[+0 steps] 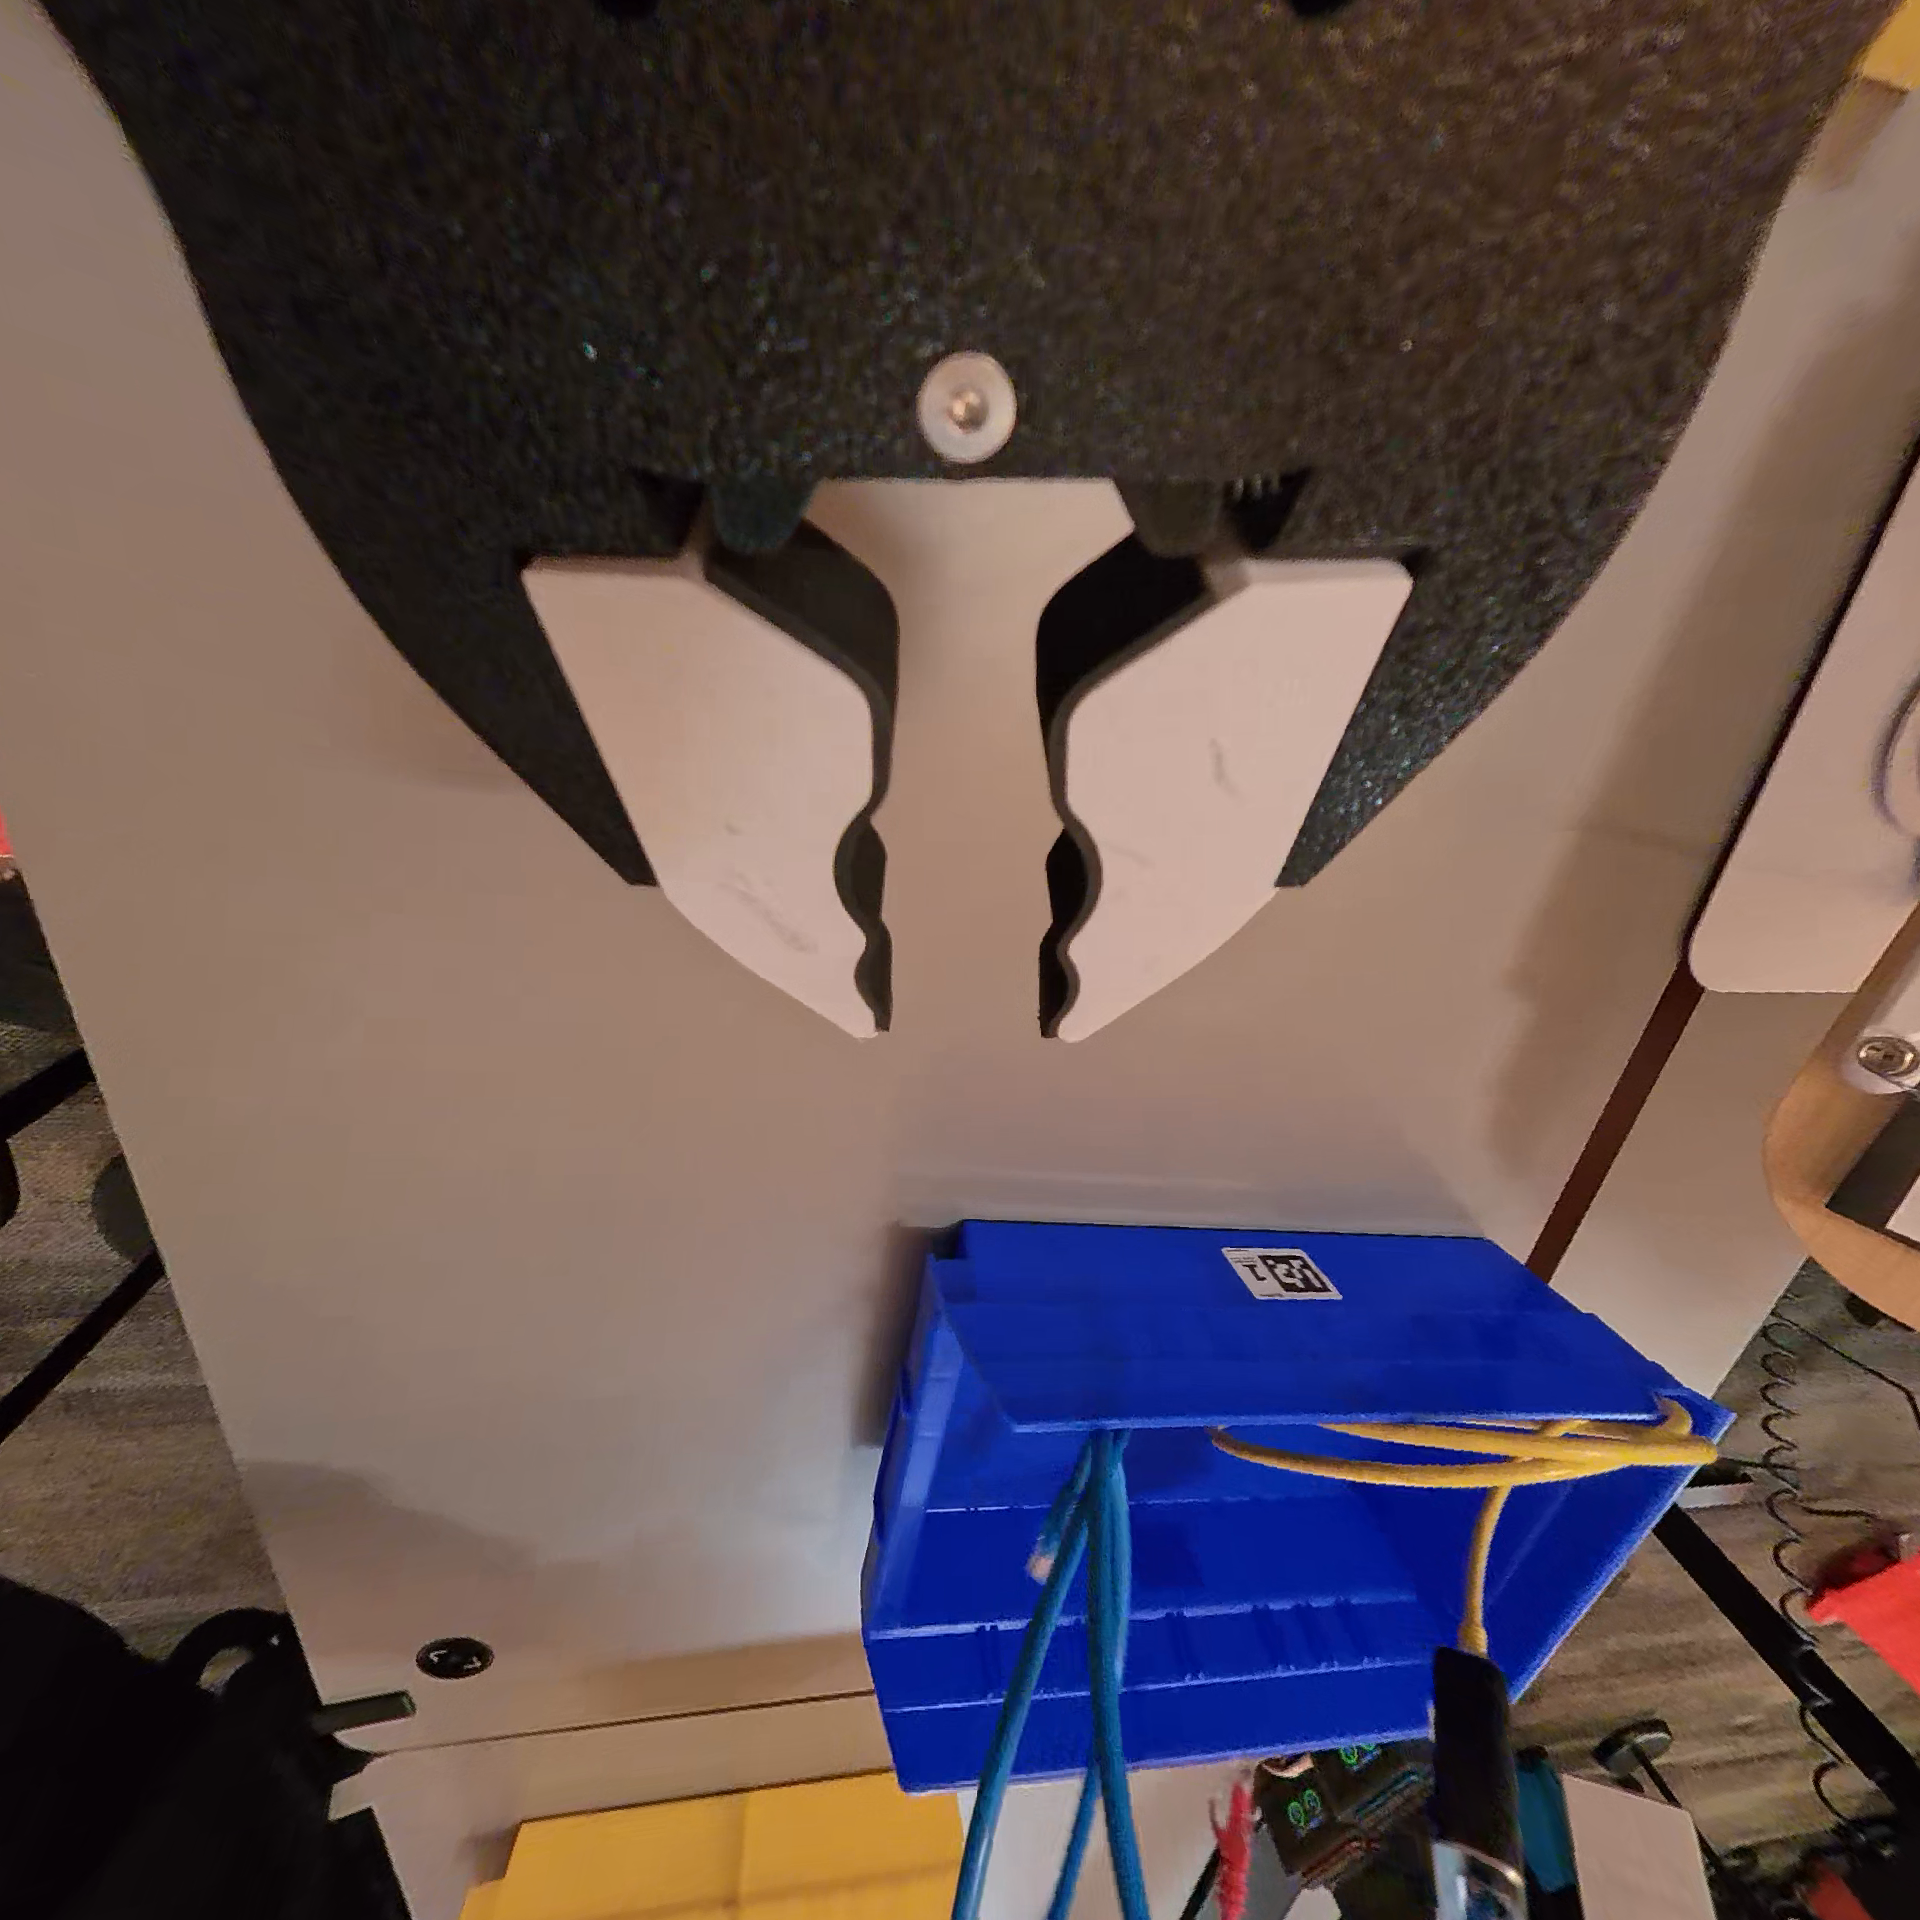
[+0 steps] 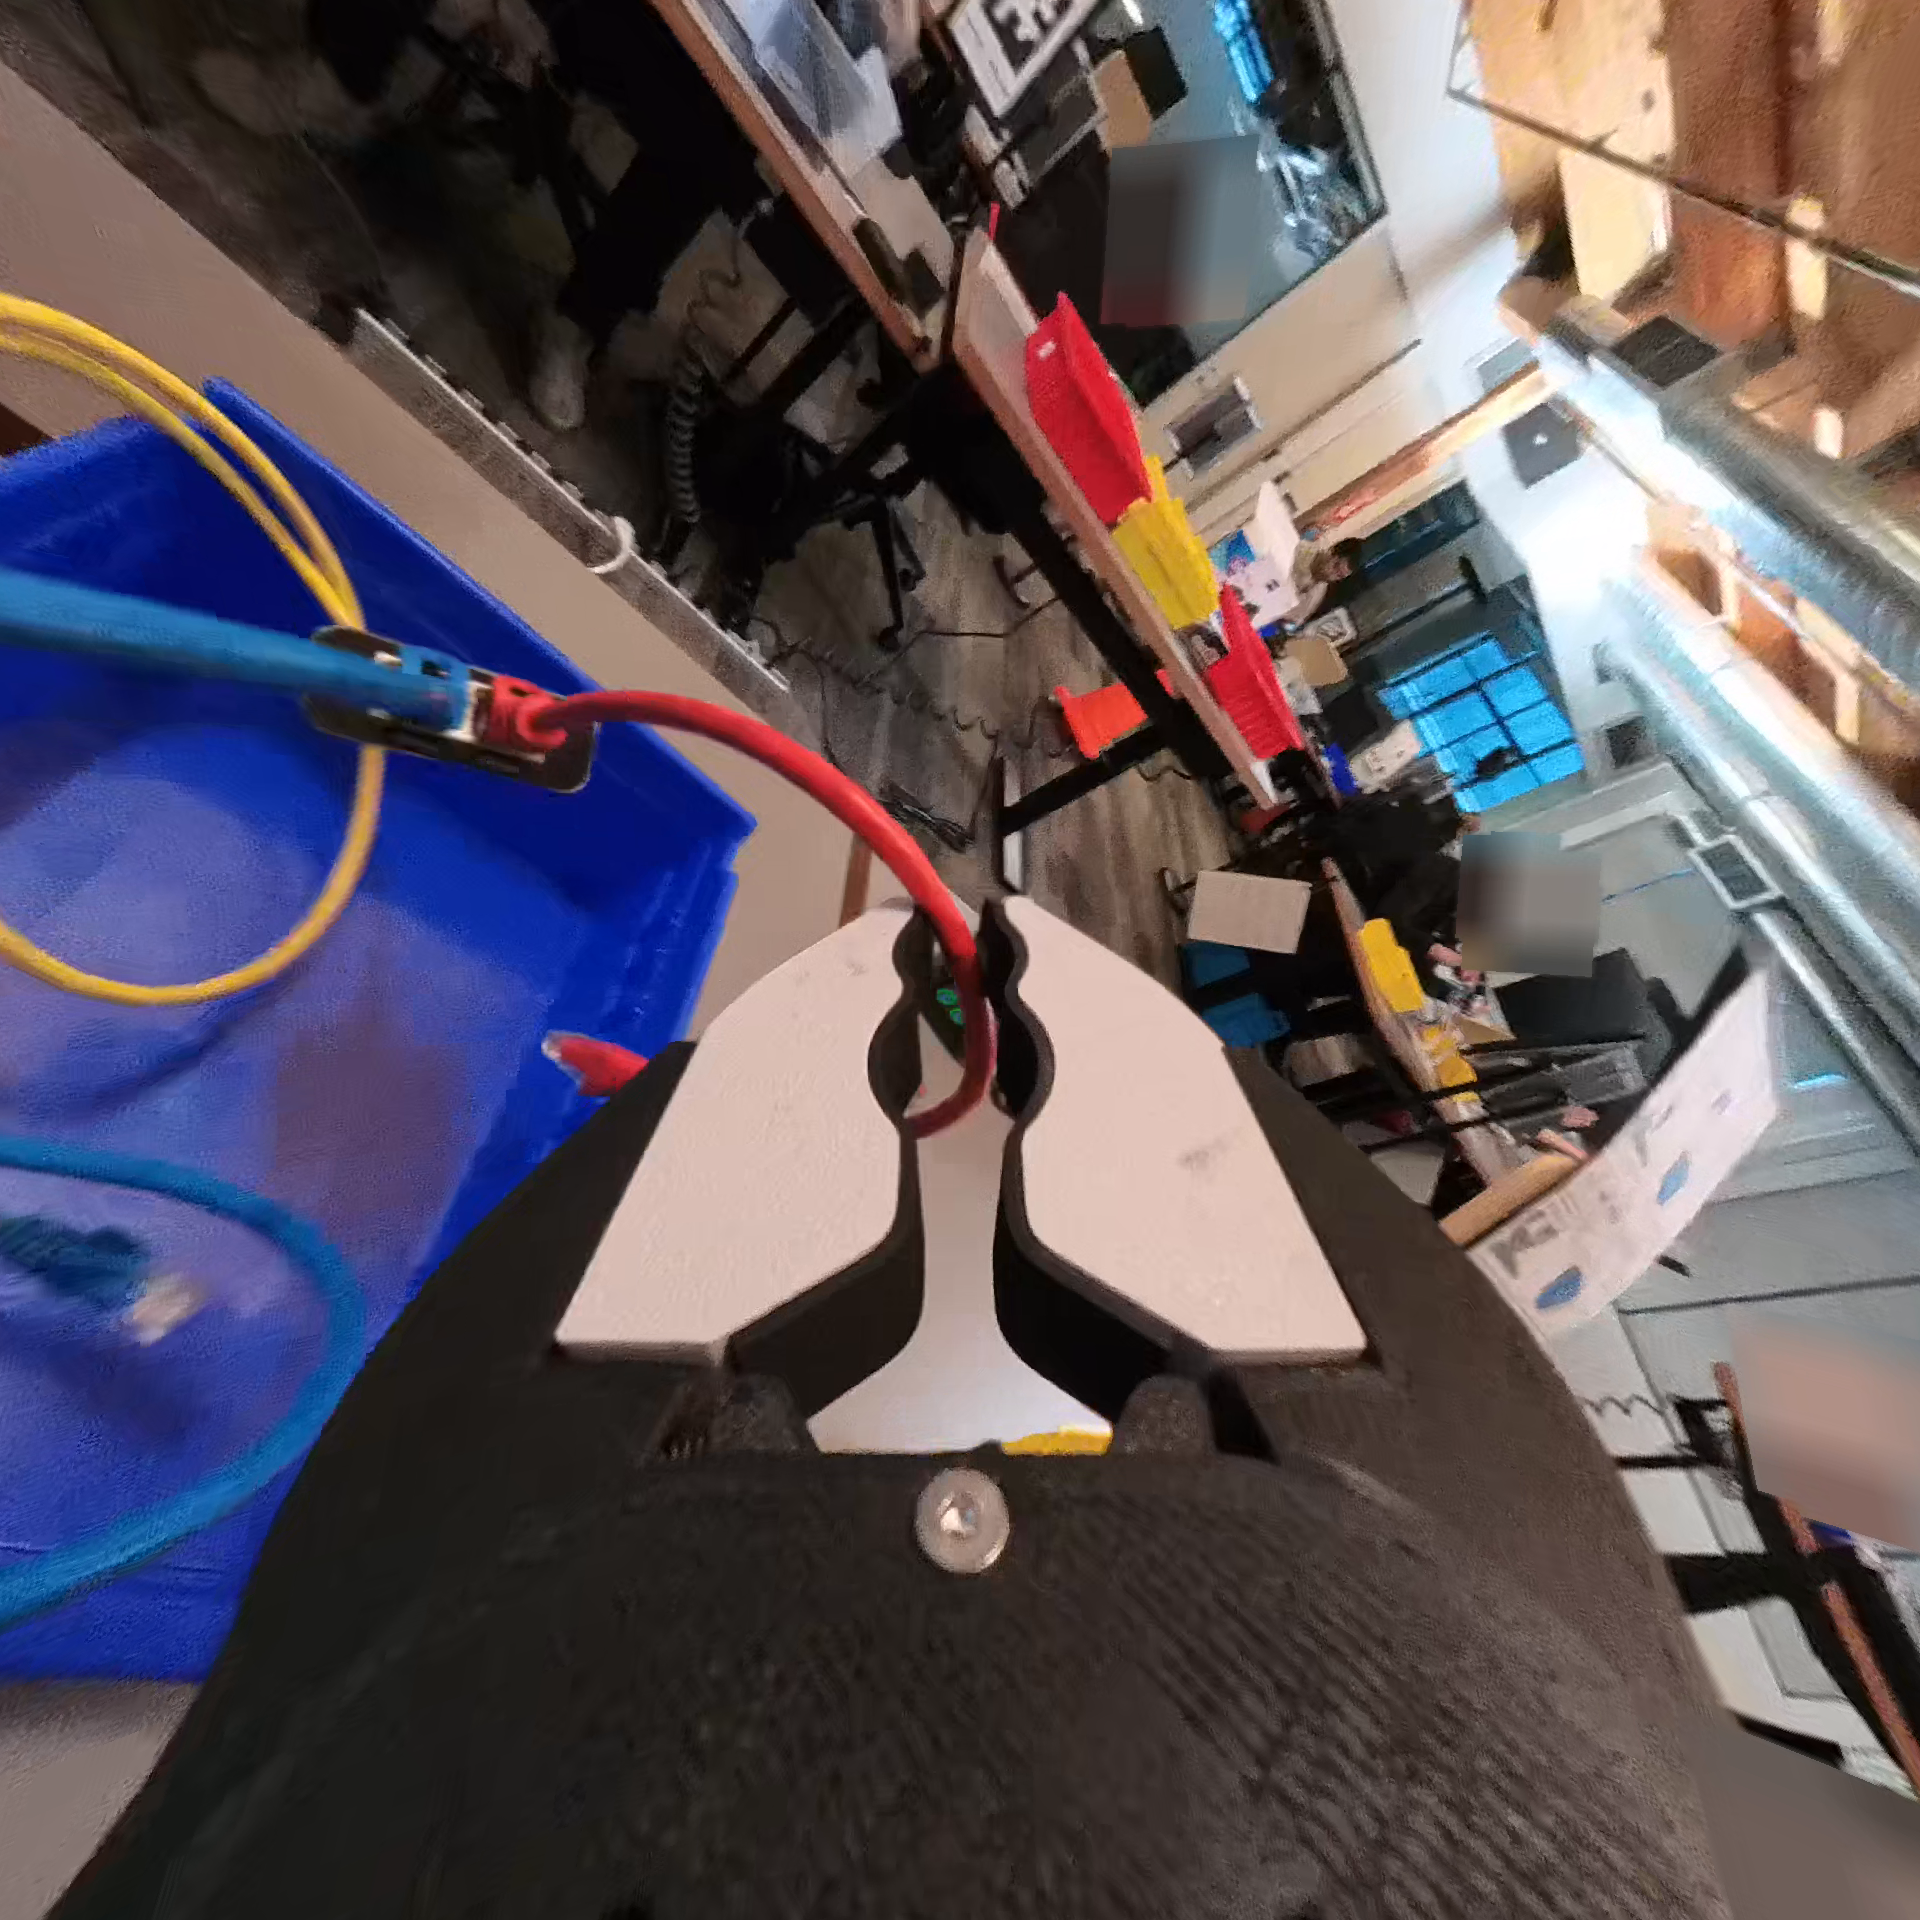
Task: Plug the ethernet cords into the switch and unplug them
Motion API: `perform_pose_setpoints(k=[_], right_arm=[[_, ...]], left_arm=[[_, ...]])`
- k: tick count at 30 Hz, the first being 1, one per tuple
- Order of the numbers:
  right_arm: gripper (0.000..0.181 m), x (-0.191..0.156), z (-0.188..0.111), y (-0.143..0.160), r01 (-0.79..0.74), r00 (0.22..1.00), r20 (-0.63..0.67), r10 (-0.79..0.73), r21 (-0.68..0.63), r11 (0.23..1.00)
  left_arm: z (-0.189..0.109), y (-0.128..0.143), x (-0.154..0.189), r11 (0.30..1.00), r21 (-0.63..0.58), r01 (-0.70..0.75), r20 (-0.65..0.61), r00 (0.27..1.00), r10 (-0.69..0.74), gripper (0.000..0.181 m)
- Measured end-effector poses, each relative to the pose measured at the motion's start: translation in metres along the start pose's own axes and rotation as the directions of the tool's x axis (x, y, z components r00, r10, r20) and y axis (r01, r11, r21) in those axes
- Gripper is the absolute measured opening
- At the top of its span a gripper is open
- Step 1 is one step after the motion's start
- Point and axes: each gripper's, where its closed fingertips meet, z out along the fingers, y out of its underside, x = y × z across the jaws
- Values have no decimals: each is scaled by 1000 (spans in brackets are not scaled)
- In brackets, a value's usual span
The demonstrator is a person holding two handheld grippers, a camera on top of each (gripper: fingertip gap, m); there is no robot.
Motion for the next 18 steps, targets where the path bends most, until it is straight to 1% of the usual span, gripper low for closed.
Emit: perform_pose_setpoints(k=[2,3,4,6,8,10,11,12,13,14,15,16,18], right_arm=[[10,-2,-2,-11,-36,999,6,36,33,999],[10,-6,-2,-11,-45,999,21,44,20,999],[9,-12,-1,-6,-53,997,49,54,-22,998],[8,-34,6,21,-86,983,148,109,-155,984],[10,-48,12,48,-178,966,149,212,-212,961],[10,-68,14,83,-257,932,171,320,-310,915],[9,-74,13,95,-290,920,167,355,-320,902],[8,-83,11,102,-315,901,196,387,-317,895],[6,-95,6,106,-343,865,260,430,-322,883],[7,-112,-2,109,-363,808,340,482,-357,861],[16,-128,-11,114,-349,754,410,514,-414,841],[31,-138,-19,121,-311,732,449,512,-448,838],[42,-135,-29,123,-293,763,442,471,-413,862]], left_arm=[[-2,-1,1,1000,10,-1,-6,1000,1,27],[-3,-1,1,1000,10,-2,-7,1000,2,27],[-3,0,0,1000,7,-3,-7,1000,3,27],[-6,0,0,1000,5,-3,-7,1000,3,27],[-11,-4,-1,1000,26,1,-4,1000,-1,27],[-16,-10,-1,998,56,2,-1,1000,-2,27],[-18,-13,-1,998,67,2,0,1000,-2,27],[-20,-15,0,997,74,3,-1,1000,-3,27],[-20,-16,0,997,78,3,-2,1000,-3,27],[-20,-16,1,997,79,2,-3,1000,-1,27],[-20,-17,2,997,79,0,-5,1000,0,27],[-18,-17,4,997,77,-1,-7,1000,2,27],[-15,-18,7,997,75,-5,-10,1000,6,27]])
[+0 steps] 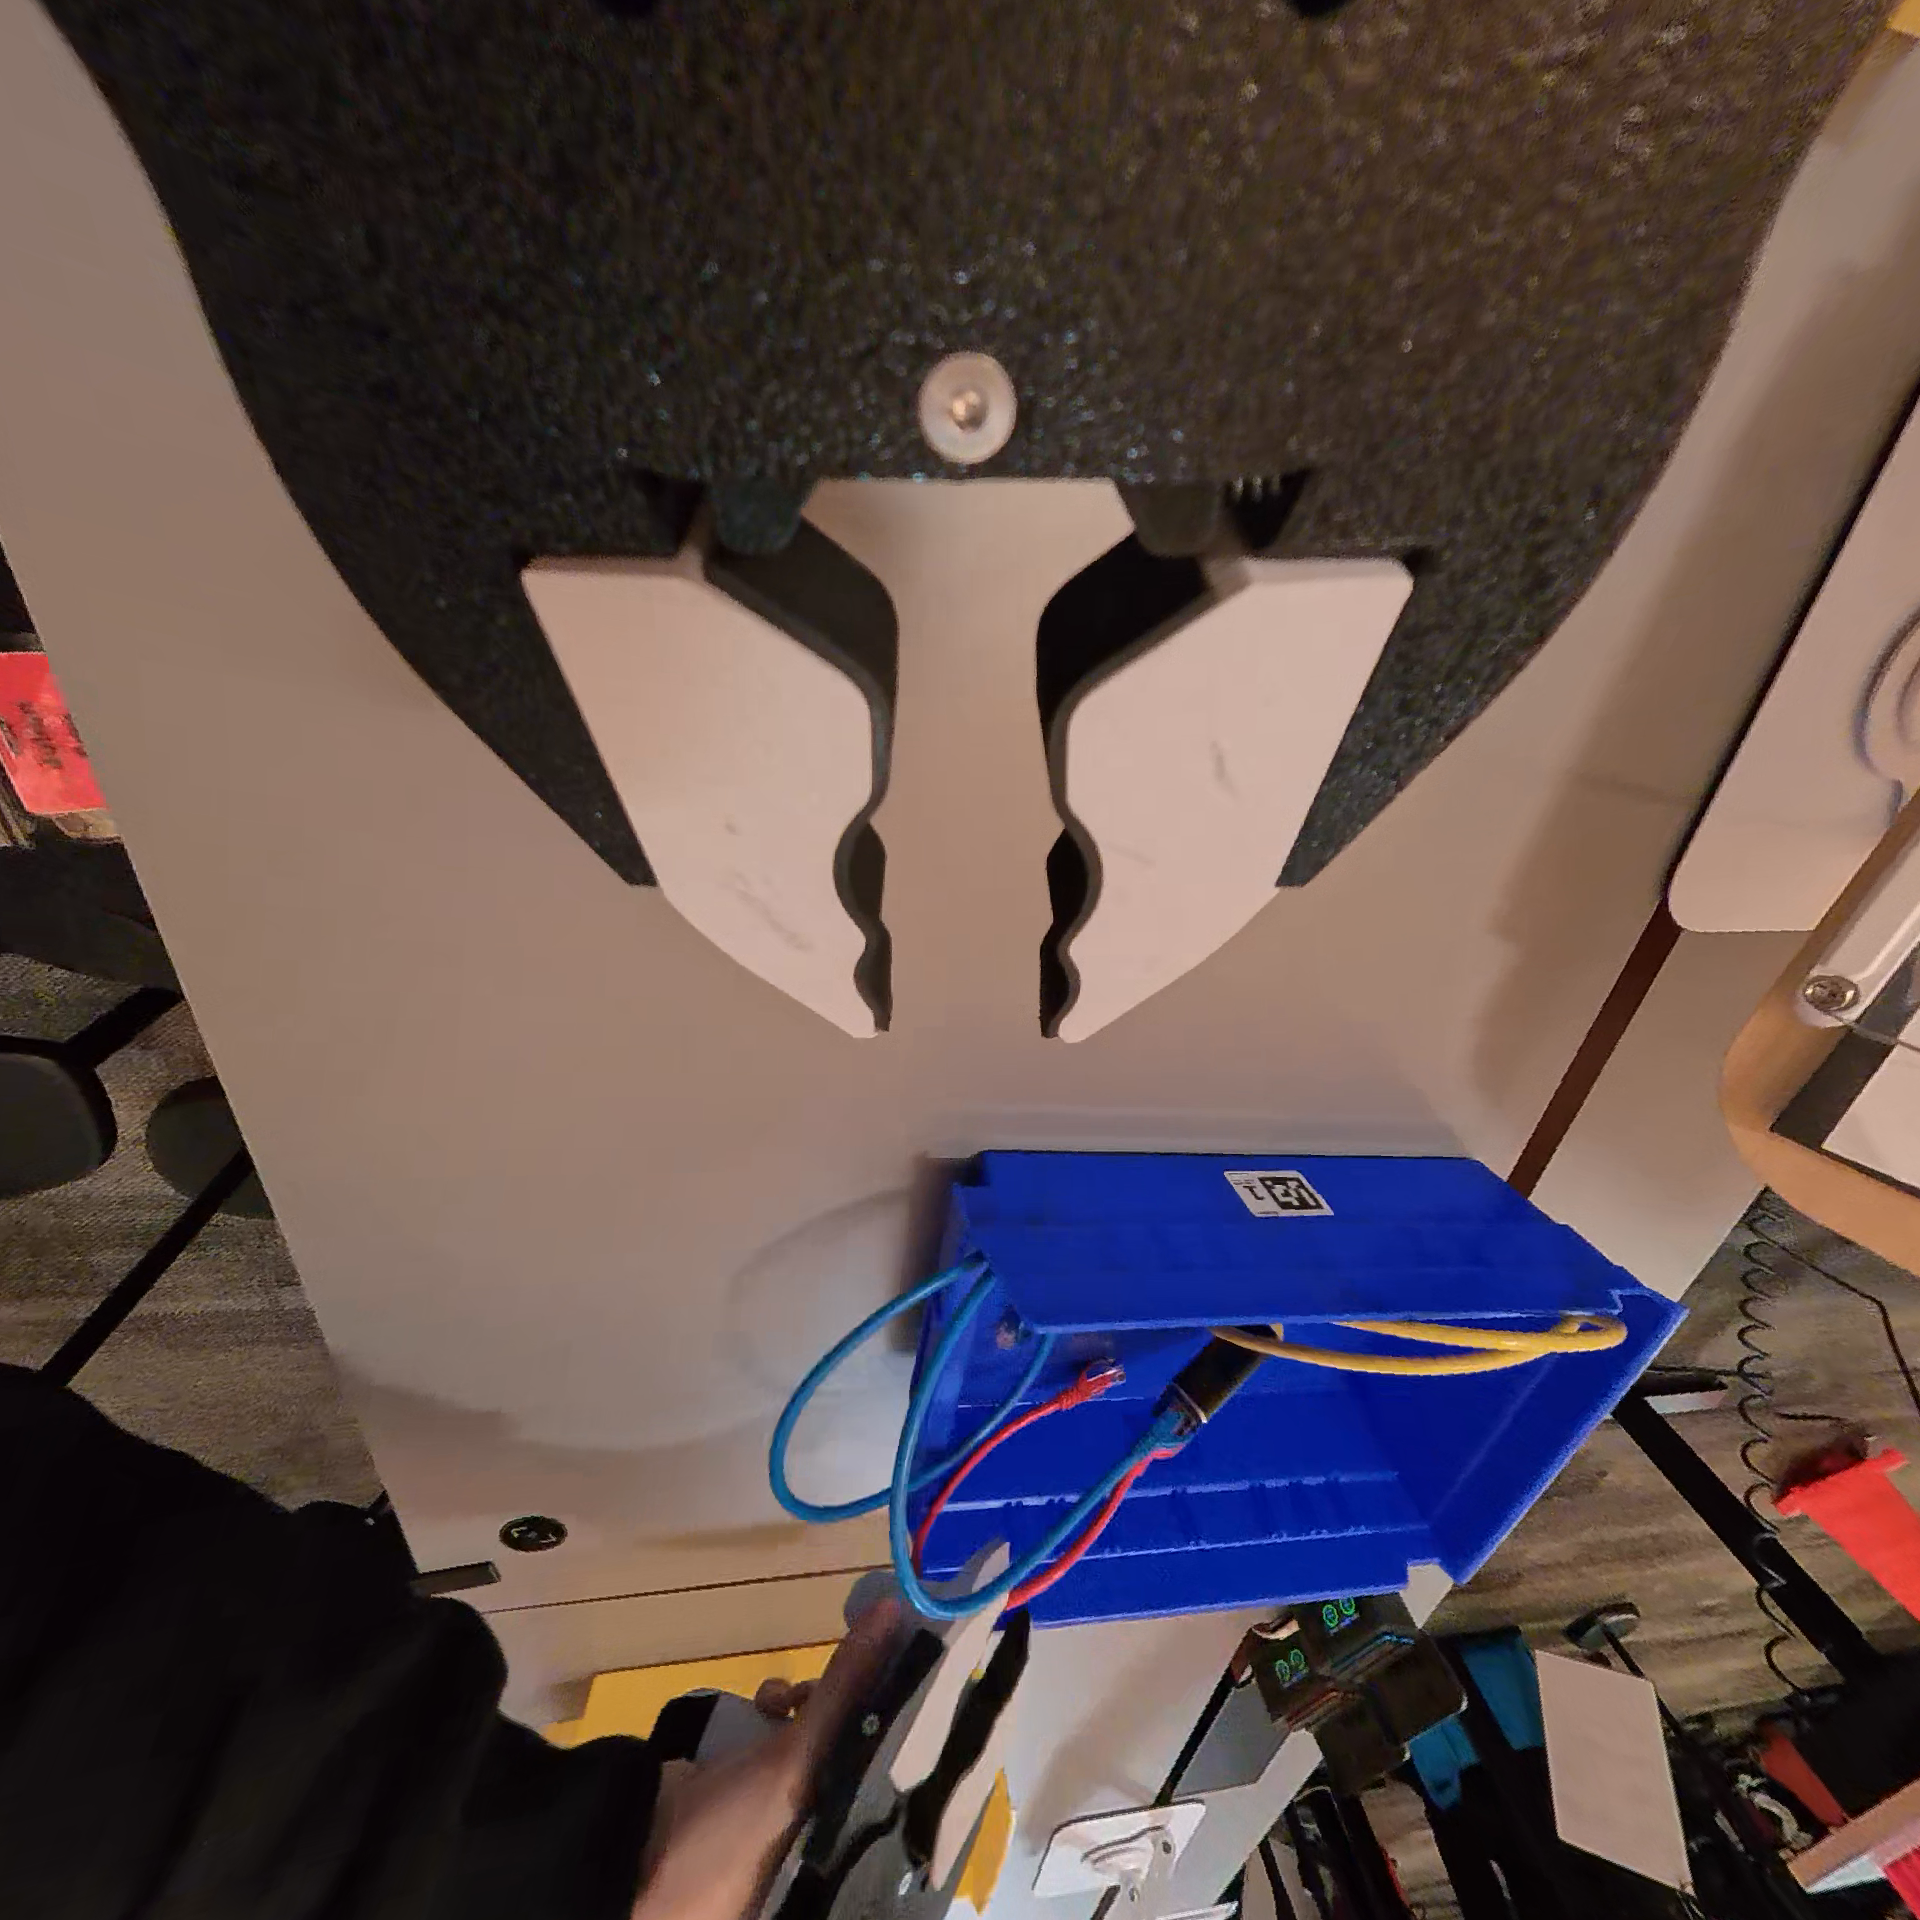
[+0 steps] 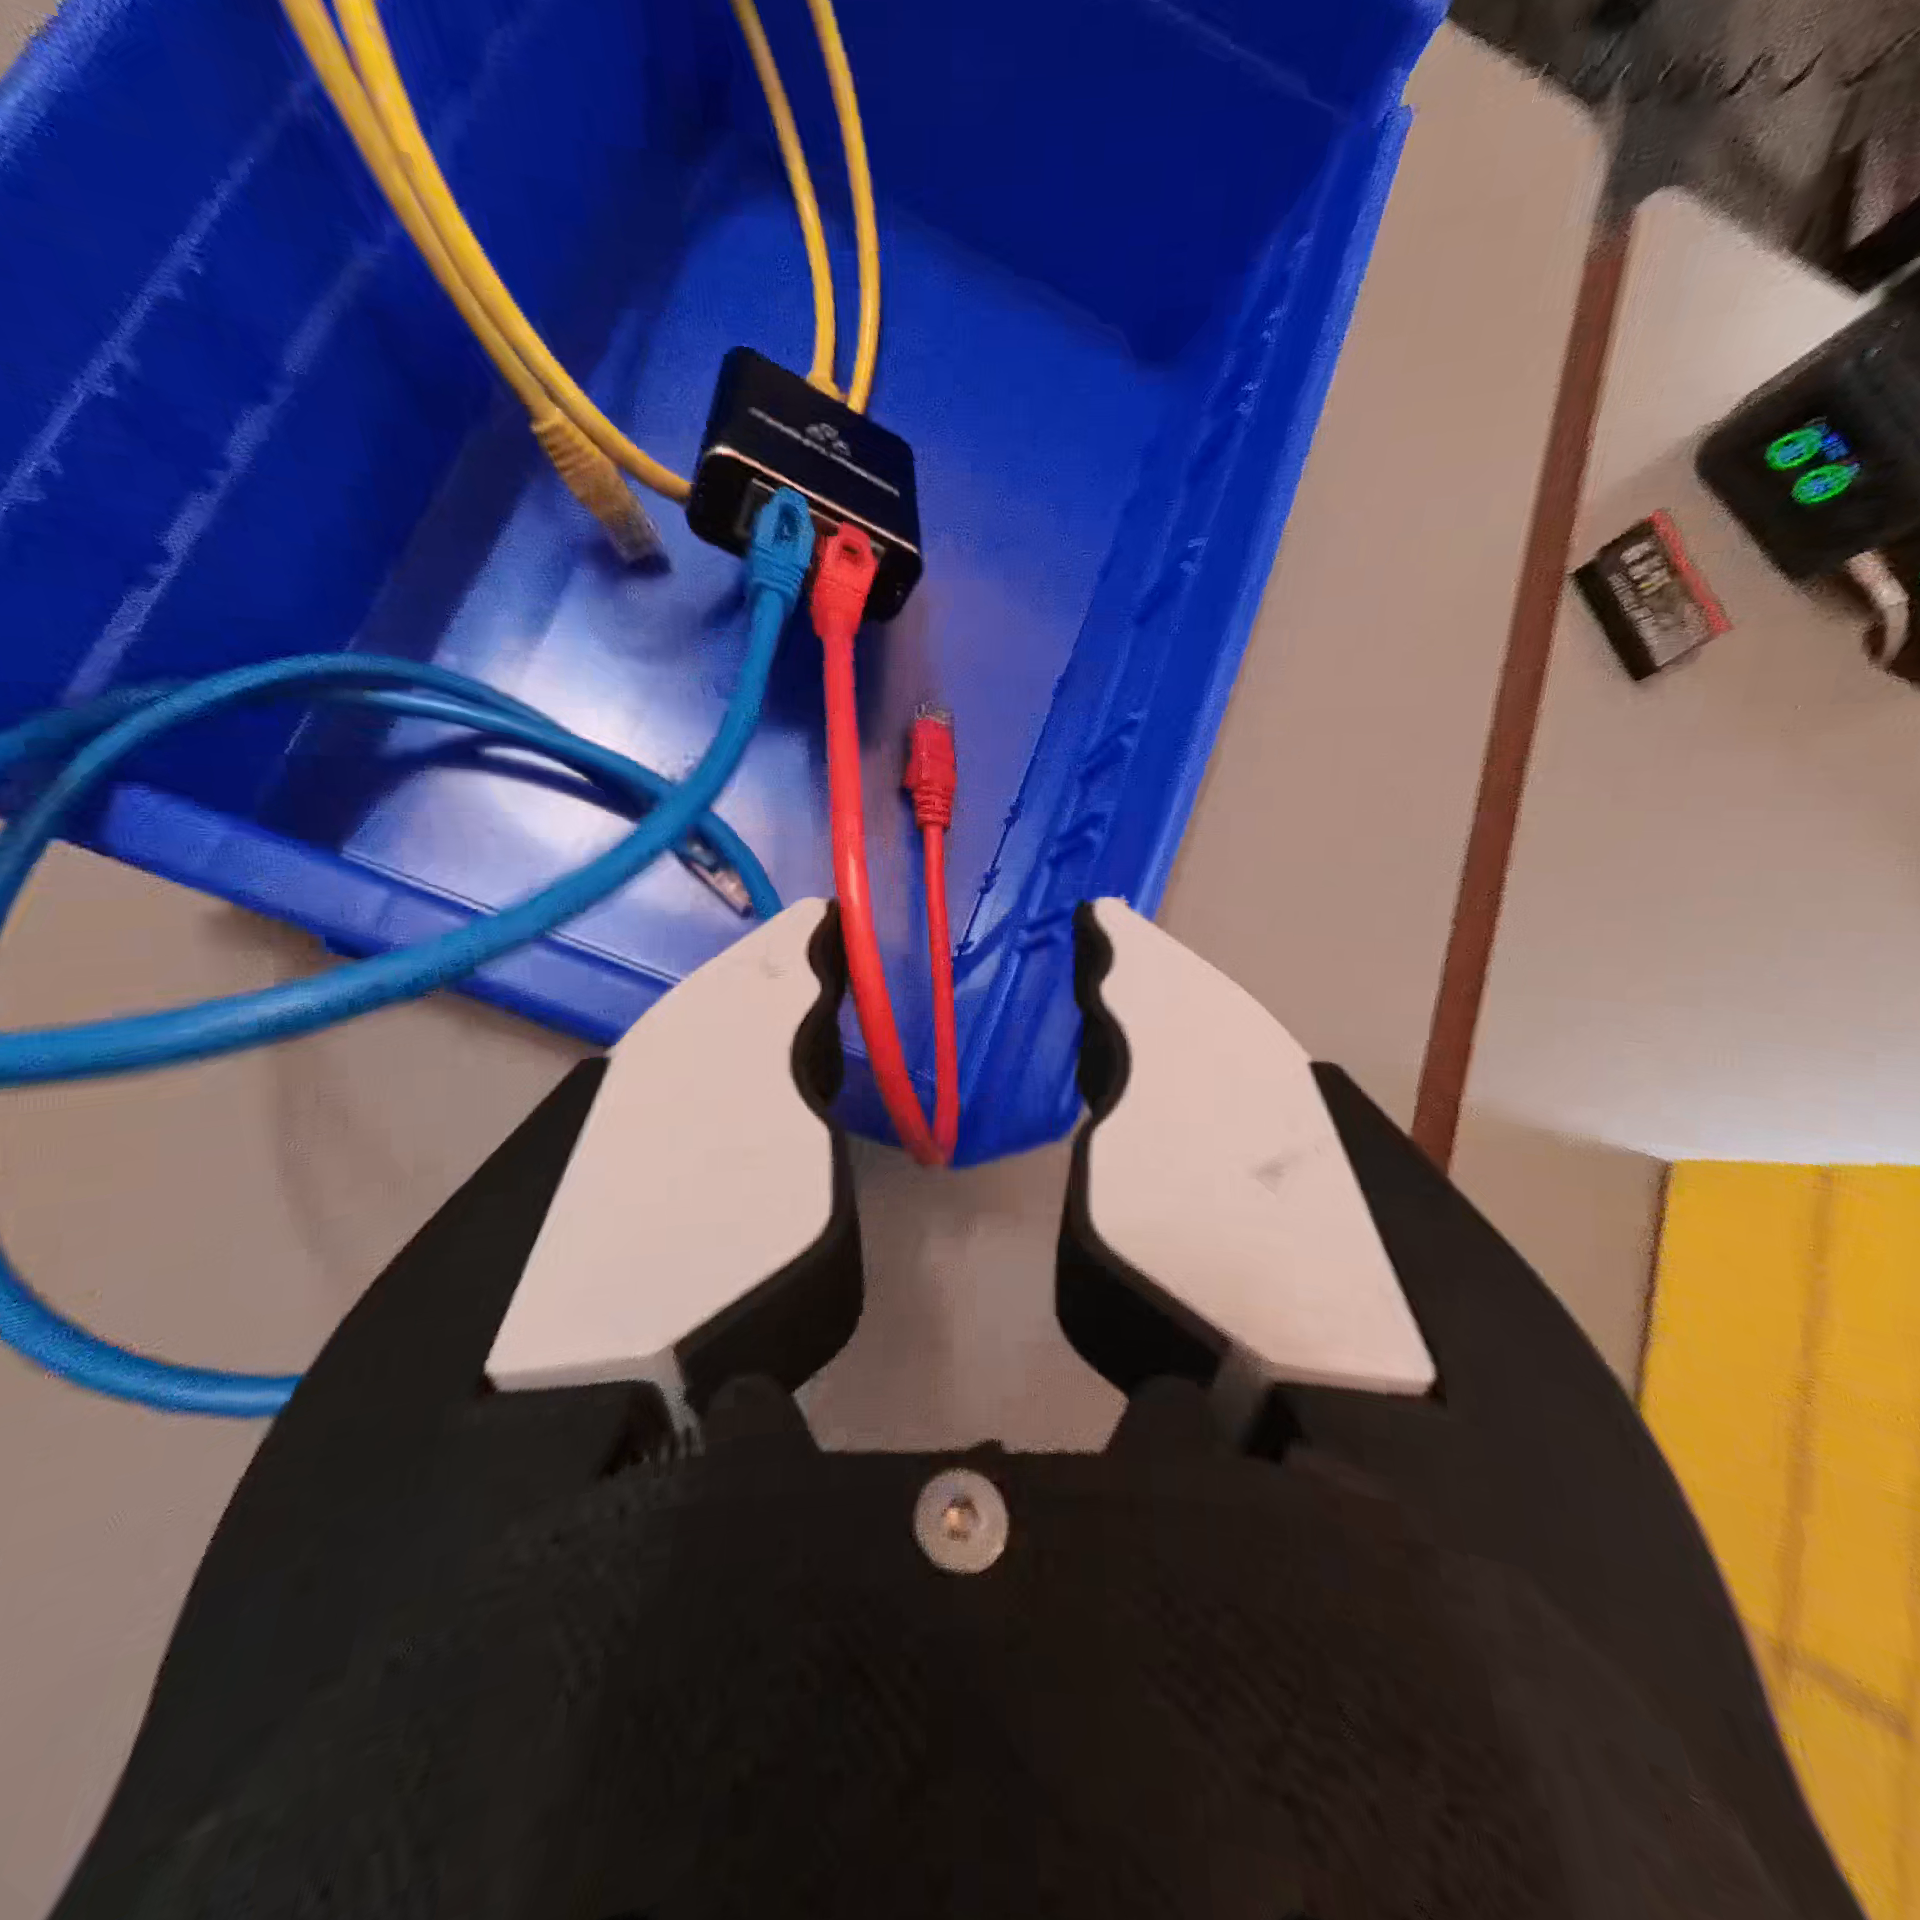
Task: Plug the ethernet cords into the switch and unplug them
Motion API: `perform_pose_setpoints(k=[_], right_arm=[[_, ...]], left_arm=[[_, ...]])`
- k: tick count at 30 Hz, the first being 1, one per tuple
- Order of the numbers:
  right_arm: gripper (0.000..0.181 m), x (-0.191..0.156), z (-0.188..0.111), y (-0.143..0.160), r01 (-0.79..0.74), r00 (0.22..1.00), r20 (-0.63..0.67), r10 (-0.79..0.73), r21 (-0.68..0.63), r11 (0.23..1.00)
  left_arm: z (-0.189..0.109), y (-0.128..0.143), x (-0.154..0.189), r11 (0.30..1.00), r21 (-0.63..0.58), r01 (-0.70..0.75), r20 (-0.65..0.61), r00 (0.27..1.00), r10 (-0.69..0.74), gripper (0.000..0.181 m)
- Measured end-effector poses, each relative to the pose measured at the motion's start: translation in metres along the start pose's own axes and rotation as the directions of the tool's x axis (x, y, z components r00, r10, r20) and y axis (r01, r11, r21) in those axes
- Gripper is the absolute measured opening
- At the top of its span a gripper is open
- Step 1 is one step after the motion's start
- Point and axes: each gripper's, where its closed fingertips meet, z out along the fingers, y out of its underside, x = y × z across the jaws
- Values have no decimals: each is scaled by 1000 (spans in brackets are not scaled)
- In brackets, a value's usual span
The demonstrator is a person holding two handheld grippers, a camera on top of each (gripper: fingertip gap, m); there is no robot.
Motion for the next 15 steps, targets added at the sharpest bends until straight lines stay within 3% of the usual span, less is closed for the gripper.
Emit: perform_pose_setpoints(k=[2,3,7,9,11,13,15], right_arm=[[71,1,-19,2,-20,999,-49,22,39,999],[76,1,-30,6,-41,996,-72,45,57,998],[81,-32,-70,23,-170,975,-102,195,216,962],[80,-84,-79,27,-197,979,8,203,281,939],[74,-128,-83,20,-176,983,16,183,369,913],[73,-173,-88,-4,-121,990,0,138,481,869],[66,-220,-94,-43,-34,999,15,32,594,804]], left_arm=[[4,-1,2,1000,1,-4,6,1000,4,27],[6,-1,3,1000,1,-5,9,1000,5,27],[15,6,1,1000,-26,-14,41,999,15,28],[15,13,-12,999,-34,33,119,992,-28,29],[8,16,-29,992,10,124,204,971,-123,29],[-12,23,-47,976,76,206,322,921,-219,33],[-48,36,-64,947,192,259,482,815,-321,35]])
